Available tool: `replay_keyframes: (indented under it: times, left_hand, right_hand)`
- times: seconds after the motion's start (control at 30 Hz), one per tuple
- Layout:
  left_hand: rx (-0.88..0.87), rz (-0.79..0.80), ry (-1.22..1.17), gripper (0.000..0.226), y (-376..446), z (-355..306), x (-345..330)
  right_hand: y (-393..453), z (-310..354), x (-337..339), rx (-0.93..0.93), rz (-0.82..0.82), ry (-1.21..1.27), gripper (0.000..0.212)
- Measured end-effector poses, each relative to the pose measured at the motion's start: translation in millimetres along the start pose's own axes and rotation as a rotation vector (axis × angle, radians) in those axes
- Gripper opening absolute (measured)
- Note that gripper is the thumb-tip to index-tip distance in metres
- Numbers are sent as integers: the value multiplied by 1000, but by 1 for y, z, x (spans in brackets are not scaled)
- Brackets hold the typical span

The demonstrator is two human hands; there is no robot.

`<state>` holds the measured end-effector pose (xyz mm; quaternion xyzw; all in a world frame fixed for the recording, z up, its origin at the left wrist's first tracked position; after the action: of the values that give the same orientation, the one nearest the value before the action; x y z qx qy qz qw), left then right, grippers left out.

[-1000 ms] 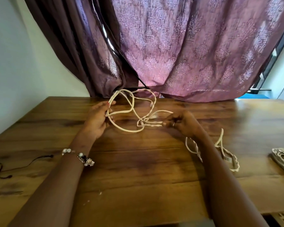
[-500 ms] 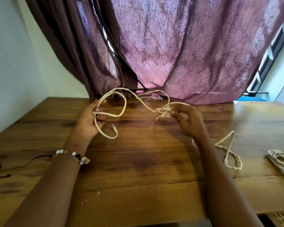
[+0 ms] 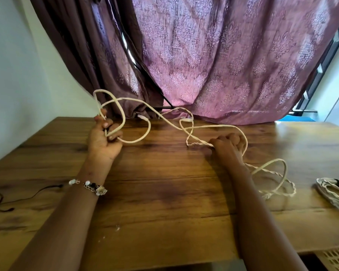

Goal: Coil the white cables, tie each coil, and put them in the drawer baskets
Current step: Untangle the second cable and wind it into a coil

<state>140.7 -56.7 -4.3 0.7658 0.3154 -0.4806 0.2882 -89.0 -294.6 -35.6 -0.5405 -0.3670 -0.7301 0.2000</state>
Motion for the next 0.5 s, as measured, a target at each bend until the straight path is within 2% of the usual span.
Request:
replay_keyframes:
  times: [0.07,0.13,0.2,0.27,0.33,0.43,0.5]
  left_hand:
    - [1,-74,152,26,0,0,3]
    - [39,-158,431,24,0,7,9]
    - [51,-213,694,24,0,16,15]
    - [40,-238,810,25,0,22,16]
    - [28,-243,804,26,0,22,14]
    - [-20,-249,716,25,1,14,13]
    - [-49,-252,620,23,1,10,14]
  right_hand:
    - [-2,-3,-5,66,38,82,48]
    - [-4,0,-4,182,67,192,70]
    - [-5,15,7,331,-7,353,84]
    - [-7,29,20,386,-38,595,69]
    - [-8,35,25,415,-4,655,47]
    - [-7,31,18,432,115,522,26]
    - [-9,33,15,445,116,384,26]
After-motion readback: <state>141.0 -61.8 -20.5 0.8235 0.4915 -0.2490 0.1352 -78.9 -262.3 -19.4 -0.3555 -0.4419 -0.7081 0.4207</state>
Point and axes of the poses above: each hand's wrist, its own y-axis towards the middle knuckle, its own x-axis out of the back of the hand, z = x × y, the point moved 3 cm from there along y, towards the middle knuckle, and after that the axes turned 2 degrees about x, right-handed, at the moved point
